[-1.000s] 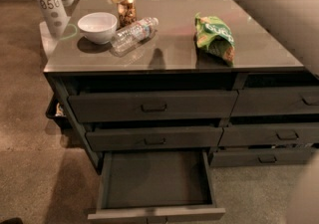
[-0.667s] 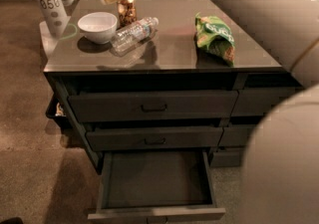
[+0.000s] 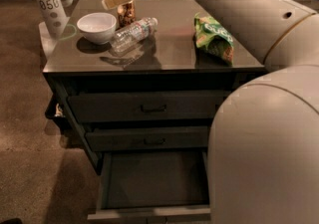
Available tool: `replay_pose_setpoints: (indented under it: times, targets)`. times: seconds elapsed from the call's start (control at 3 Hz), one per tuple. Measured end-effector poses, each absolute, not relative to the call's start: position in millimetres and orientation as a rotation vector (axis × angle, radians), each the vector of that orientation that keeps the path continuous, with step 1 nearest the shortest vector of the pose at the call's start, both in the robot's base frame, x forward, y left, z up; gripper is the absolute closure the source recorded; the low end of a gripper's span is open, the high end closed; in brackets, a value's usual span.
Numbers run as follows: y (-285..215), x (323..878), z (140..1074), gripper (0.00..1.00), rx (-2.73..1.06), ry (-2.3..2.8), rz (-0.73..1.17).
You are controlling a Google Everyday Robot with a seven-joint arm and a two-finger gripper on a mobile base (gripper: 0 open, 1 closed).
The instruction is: Place orange can into bottom drawer
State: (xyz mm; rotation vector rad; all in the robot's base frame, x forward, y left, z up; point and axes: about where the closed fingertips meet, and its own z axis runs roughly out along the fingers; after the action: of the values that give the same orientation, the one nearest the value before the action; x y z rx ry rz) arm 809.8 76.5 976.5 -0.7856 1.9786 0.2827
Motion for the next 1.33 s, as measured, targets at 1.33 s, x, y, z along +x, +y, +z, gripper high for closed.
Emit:
replay_pose_setpoints:
  times: [1.33]
  targets:
    - [57,870,936,0.00,-0.550,2.017,0.283]
